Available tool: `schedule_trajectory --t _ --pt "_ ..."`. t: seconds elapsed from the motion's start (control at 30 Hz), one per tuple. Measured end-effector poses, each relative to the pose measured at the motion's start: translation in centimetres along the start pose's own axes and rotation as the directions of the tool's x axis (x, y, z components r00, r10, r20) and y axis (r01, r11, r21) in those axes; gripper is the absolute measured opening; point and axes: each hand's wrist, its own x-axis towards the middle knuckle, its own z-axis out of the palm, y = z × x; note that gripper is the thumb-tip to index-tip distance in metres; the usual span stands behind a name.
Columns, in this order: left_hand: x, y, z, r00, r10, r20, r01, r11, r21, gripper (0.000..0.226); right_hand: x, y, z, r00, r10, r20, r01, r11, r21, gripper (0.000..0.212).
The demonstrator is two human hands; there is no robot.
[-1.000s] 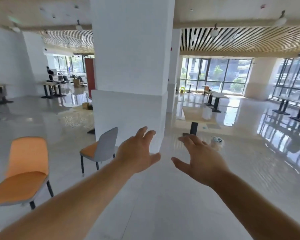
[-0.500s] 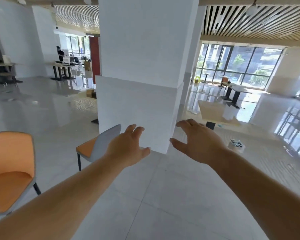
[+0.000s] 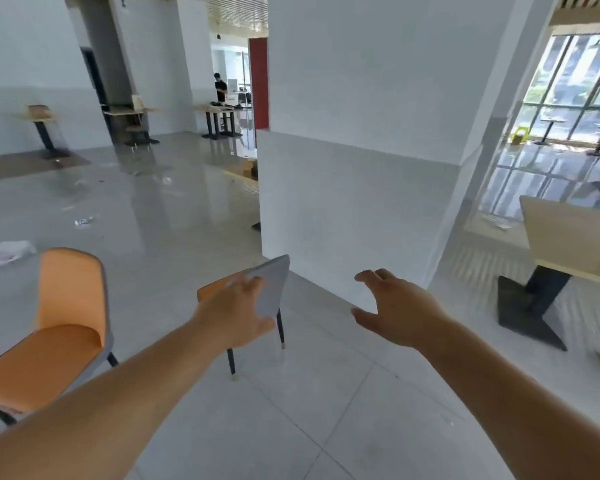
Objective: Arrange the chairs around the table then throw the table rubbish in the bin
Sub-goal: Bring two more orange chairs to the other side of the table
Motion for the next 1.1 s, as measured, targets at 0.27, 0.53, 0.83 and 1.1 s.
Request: schedule_trajectory --t 0.27,0.53,0.83,1.1 --pt "16.1 -6.0 2.7 0.985 -0.174 -0.022 0.172 0.983 -0.069 0.076 21.1 0.2 6.5 0.976 -0.201 0.078 0.198 0.979 0.043 0.069" --pt "32.5 -14.6 11.1 0.947 -0.302 0.111 0.320 0.921 -0.221 0.080 39.8 0.7 15.6 0.947 -0.233 0.223 0.224 0.972 0.066 0.069" --pt "42.6 -19.3 20.6 0.805 -0.483 0.346 0.564 0.804 -0.189 0.081 55.6 1.4 27.1 0.841 -0.413 0.350 0.376 0.911 0.172 0.067" --pt "48.8 -20.5 27.9 0.664 -0.635 0.396 0.728 0.669 -0.148 0.086 66.1 3.2 39.8 0.622 -0.597 0.506 0.583 0.785 0.209 0.086"
